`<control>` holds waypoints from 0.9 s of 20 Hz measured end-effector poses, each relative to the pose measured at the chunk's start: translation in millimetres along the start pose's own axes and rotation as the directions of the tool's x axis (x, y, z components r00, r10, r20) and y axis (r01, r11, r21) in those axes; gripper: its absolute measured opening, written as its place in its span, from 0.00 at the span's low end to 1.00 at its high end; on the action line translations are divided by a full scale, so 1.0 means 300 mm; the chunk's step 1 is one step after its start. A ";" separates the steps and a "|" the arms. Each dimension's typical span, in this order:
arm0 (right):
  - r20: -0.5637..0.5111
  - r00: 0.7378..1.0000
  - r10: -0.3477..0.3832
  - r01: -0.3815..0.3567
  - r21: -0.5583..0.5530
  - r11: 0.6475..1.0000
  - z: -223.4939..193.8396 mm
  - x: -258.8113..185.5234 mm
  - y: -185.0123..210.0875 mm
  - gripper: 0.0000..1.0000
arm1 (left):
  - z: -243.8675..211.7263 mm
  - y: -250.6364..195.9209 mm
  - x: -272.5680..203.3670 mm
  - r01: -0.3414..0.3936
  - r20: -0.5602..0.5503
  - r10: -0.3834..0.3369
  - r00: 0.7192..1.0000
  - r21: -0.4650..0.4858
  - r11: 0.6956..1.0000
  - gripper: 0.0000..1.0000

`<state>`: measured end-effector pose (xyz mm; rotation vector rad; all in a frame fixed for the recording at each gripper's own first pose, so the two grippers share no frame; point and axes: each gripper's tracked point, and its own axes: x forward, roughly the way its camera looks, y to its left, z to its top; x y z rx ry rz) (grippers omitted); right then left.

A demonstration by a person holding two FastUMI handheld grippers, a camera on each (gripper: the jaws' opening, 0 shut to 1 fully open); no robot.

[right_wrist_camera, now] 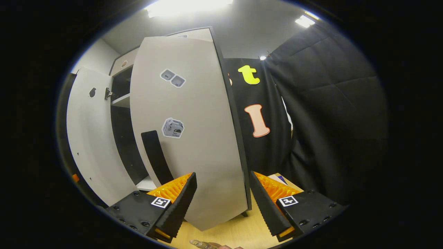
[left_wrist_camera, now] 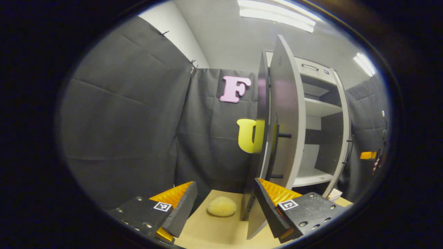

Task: Grasp the bottle in the cabinet with the left hand and place it on the coaster, then close the right door with the right hand and the left door with the left hand.

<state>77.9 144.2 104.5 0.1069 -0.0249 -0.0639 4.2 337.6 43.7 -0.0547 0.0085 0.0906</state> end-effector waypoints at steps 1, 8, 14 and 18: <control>-0.001 1.000 -0.009 0.009 -0.011 1.000 -0.006 -0.008 -0.010 0.97 | 0.016 0.018 0.022 0.001 0.001 -0.001 1.000 -0.006 1.000 1.00; -0.035 0.999 -0.036 0.036 -0.001 0.999 -0.072 -0.051 -0.046 0.98 | 0.107 -0.014 0.203 0.090 -0.029 -0.089 0.996 0.027 0.996 0.98; -0.070 0.995 -0.072 0.074 0.027 0.997 -0.154 -0.093 -0.079 0.98 | 0.122 -0.115 0.333 0.188 -0.038 -0.187 0.982 0.019 0.982 0.95; -0.099 0.992 -0.081 0.084 0.024 0.996 -0.207 -0.113 -0.082 0.98 | 0.138 -0.173 0.374 0.216 -0.047 -0.213 0.976 0.076 0.974 0.95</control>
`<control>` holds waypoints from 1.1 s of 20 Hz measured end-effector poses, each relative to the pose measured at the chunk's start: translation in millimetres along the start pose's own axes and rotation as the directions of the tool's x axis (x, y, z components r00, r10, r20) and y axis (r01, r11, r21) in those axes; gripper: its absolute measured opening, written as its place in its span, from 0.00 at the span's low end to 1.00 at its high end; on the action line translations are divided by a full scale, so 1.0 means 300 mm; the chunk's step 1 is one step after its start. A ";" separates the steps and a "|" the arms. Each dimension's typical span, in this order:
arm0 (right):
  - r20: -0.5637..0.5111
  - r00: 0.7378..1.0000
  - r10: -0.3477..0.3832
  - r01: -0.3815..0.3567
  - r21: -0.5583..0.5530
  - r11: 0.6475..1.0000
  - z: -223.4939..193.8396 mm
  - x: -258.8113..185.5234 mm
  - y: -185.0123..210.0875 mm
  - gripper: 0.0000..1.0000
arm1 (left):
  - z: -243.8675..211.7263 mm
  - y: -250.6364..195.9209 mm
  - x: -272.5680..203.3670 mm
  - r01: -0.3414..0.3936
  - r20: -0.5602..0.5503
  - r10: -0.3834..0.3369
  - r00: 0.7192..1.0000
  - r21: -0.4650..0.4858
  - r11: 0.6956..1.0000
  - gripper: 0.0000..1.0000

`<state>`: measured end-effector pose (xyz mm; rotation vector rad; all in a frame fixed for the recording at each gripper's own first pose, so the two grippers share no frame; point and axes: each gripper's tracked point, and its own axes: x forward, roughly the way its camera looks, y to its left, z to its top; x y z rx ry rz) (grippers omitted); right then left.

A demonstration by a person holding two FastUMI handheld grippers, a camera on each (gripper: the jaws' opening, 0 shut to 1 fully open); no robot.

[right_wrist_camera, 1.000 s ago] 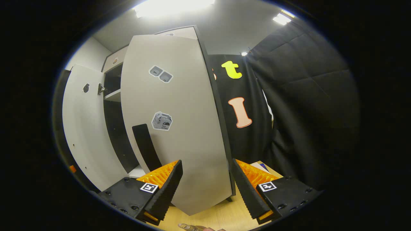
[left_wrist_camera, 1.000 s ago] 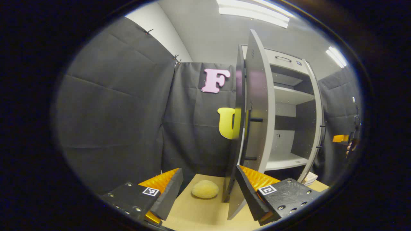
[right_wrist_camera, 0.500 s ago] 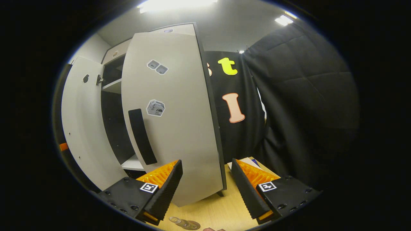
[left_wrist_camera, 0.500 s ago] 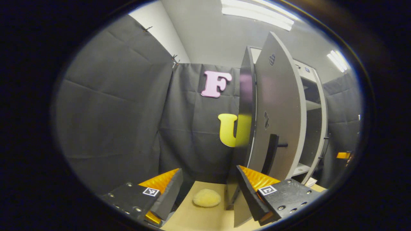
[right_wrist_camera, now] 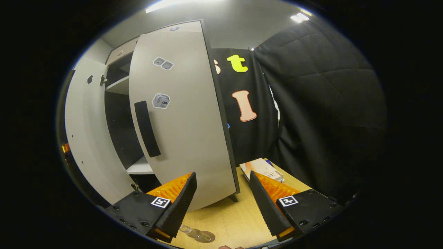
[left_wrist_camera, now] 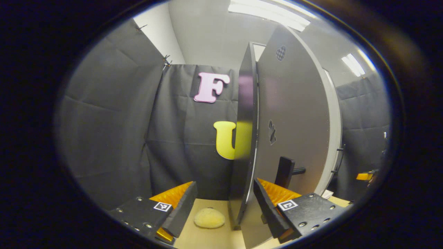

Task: Grasp the bottle in the cabinet with the left hand and place it on the coaster, then close the right door with the right hand and the left door with the left hand.

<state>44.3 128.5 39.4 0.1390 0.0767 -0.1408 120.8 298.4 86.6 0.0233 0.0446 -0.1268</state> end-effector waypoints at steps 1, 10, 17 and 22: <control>-0.002 1.000 -0.003 0.003 -0.001 1.000 -0.010 -0.001 0.000 0.98 | 0.005 -0.002 -0.004 -0.007 -0.003 0.007 1.000 0.024 1.000 0.94; -0.028 0.999 0.034 -0.033 0.012 0.999 -0.070 0.038 0.064 0.98 | -0.019 -0.101 -0.012 0.000 -0.046 0.004 0.999 0.079 0.997 1.00; -0.054 0.997 0.063 -0.062 0.019 0.998 -0.125 0.046 0.092 0.98 | -0.025 -0.121 -0.008 -0.042 -0.069 0.046 0.997 0.058 0.997 0.94; -0.085 0.995 0.047 -0.045 0.034 0.998 -0.139 0.048 0.061 0.98 | -0.026 -0.221 0.006 -0.019 -0.081 0.023 0.996 0.053 0.998 1.00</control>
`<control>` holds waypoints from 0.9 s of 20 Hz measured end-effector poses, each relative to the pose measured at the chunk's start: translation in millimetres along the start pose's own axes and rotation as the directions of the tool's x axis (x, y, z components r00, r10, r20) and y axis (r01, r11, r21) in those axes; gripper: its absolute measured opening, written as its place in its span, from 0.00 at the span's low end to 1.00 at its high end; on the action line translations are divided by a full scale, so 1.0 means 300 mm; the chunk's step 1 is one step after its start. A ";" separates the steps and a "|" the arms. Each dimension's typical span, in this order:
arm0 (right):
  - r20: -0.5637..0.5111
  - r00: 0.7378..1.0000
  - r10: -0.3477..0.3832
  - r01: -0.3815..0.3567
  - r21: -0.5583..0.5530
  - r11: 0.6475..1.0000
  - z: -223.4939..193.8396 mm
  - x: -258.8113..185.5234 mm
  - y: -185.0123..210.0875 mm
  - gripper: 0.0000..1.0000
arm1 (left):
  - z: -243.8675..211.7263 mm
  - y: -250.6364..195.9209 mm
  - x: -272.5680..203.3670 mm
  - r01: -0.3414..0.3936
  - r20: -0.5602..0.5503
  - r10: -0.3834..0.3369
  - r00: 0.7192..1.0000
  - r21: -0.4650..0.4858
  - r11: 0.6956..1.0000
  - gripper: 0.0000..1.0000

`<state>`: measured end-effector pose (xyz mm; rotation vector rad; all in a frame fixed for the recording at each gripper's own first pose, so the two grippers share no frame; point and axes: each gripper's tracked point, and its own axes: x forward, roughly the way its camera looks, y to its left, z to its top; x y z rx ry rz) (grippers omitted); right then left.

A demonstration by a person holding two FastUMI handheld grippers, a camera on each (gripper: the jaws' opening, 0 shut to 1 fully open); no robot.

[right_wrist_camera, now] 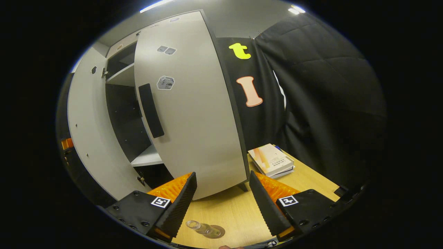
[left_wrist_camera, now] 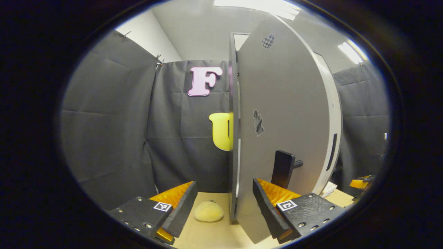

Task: Grasp the bottle in the cabinet with the left hand and place it on the coaster, then close the right door with the right hand and the left door with the left hand.

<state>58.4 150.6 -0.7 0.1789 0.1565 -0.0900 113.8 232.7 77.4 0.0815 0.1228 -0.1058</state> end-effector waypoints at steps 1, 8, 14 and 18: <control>-0.003 1.000 -0.004 0.004 -0.006 1.000 0.005 0.005 -0.009 0.98 | -0.005 -0.027 0.002 0.003 0.001 -0.003 1.000 -0.001 1.000 1.00; 0.018 1.000 0.000 0.000 -0.031 1.000 0.104 0.023 -0.079 0.98 | -0.027 -0.168 0.047 -0.070 0.006 0.070 0.997 -0.036 0.997 1.00; 0.021 0.999 0.036 -0.035 -0.032 0.999 0.145 0.035 -0.121 0.97 | -0.023 -0.379 0.068 -0.052 0.048 0.056 0.997 -0.076 0.996 1.00; 0.035 0.998 0.058 -0.057 -0.044 0.997 0.172 0.042 -0.146 0.98 | 0.005 -0.431 0.017 -0.035 0.072 0.040 0.997 -0.073 0.997 1.00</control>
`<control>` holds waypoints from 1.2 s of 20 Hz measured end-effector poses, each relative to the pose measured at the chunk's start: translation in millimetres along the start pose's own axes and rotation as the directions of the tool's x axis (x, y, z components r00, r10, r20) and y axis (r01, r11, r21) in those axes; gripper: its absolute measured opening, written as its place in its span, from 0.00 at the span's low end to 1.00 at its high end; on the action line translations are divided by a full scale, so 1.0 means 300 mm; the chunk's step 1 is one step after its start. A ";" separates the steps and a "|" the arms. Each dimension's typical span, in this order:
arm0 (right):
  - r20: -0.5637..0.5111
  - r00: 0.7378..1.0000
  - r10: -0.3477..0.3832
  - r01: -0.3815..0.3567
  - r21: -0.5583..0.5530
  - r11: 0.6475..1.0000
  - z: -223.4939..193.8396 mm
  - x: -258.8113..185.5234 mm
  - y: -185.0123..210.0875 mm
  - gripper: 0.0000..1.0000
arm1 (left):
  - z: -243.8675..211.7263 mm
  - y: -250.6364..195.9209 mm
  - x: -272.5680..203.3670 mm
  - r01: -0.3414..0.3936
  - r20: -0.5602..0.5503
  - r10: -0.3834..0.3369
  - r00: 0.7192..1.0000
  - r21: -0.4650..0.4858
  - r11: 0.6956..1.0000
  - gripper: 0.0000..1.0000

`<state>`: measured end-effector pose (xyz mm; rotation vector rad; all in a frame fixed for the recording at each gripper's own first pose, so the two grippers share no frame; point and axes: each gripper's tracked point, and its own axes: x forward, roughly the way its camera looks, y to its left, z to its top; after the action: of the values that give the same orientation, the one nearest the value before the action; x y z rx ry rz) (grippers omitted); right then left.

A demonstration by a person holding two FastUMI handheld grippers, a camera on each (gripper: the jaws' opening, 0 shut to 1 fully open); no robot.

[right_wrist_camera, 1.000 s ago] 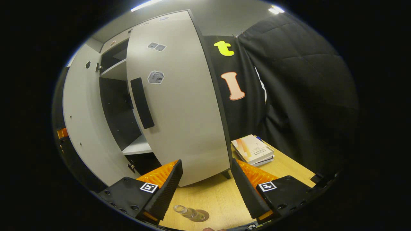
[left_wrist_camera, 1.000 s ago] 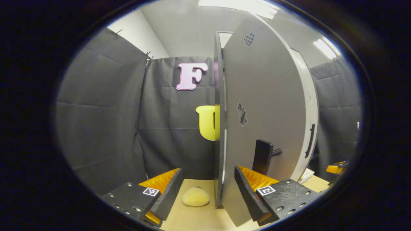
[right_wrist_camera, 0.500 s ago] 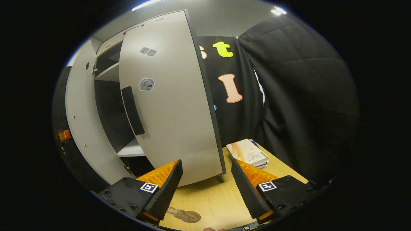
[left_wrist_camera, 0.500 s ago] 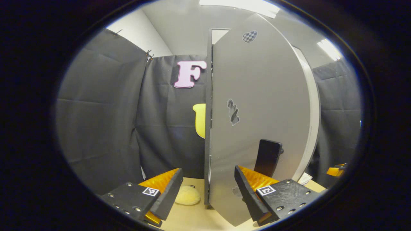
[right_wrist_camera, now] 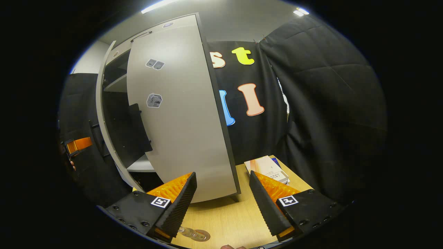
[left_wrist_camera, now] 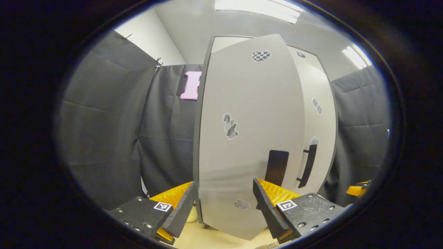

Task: Grasp the bottle in the cabinet with the left hand and place it on the coaster, then close the right door with the right hand and the left door with the left hand.

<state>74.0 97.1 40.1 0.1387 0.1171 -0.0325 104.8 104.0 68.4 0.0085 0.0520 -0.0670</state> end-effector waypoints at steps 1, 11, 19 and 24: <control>0.006 1.000 0.001 -0.001 -0.005 1.000 0.006 0.000 -0.009 0.98 | 0.001 0.004 -0.020 -0.002 0.003 0.002 1.000 -0.005 1.000 1.00; 0.069 0.998 0.013 -0.012 -0.012 1.000 0.097 0.029 -0.026 0.98 | -0.002 0.117 -0.228 -0.046 0.040 0.048 0.998 -0.060 0.997 1.00; 0.134 0.991 0.008 -0.004 -0.027 1.000 0.141 0.011 -0.029 0.98 | -0.037 0.186 -0.369 -0.063 0.051 0.067 0.996 -0.064 0.996 1.00; 0.133 0.991 0.025 -0.025 -0.003 1.000 0.120 0.002 0.005 0.98 | -0.028 0.147 -0.377 -0.015 0.099 0.026 0.995 -0.104 0.995 1.00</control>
<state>78.8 93.6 75.6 0.1363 -0.0176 -0.0167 -5.4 155.6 66.2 -0.0971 -0.0448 -0.0439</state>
